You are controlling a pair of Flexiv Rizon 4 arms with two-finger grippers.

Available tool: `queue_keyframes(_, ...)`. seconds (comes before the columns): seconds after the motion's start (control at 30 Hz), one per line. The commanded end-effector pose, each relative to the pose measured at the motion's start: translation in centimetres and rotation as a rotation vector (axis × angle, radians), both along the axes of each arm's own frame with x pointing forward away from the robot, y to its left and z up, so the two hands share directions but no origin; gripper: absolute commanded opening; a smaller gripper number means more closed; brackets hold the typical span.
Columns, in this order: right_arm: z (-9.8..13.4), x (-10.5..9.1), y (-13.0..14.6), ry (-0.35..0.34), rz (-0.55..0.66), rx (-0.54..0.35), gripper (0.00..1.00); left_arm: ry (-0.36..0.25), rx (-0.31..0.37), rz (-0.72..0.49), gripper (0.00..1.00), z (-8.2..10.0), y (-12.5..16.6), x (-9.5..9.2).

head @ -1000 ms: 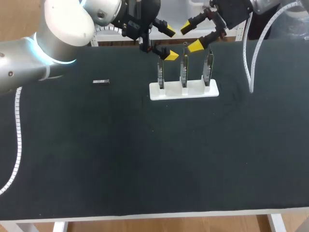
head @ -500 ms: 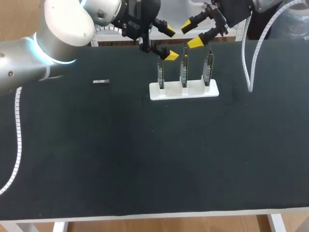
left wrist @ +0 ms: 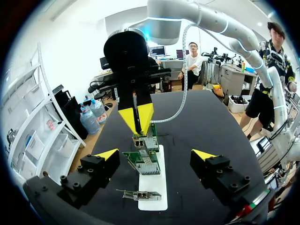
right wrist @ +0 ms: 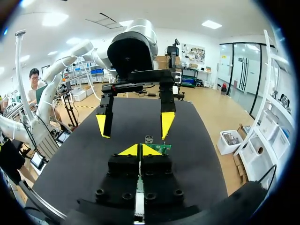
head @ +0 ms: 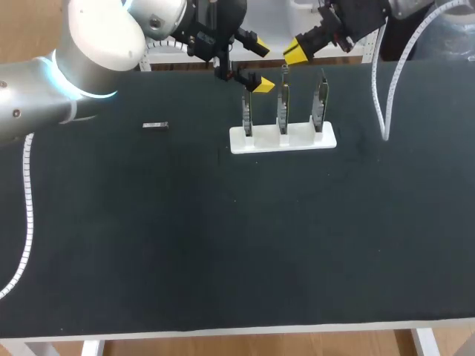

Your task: Pick up the optical module with the left hand, and insert it into the network port with the right hand.

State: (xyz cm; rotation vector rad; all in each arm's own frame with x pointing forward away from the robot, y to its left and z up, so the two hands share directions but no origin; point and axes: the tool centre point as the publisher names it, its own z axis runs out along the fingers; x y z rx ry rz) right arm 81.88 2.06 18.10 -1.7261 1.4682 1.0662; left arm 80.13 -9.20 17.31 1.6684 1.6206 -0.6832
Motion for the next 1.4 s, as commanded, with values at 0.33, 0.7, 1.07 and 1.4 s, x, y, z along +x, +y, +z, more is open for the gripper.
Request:
queue_keyframes(0.33,-0.6,1.0,0.2,0.098,0.147,-0.002,0.00,0.001,0.004,0.003,1.00,0.1,0.0,-0.1)
queue_keyframes(0.7,-1.2,1.0,0.1,0.117,0.145,-0.001,0.00,0.001,0.004,0.003,1.00,0.1,0.0,-0.1)
queue_keyframes(1.07,-1.3,1.1,0.3,0.121,0.154,0.000,0.00,0.001,0.004,0.003,1.00,0.1,0.0,-0.1)
queue_keyframes(1.4,-2.0,1.0,0.3,0.137,0.155,-0.004,0.00,0.001,0.004,0.003,1.00,0.1,0.0,-0.1)
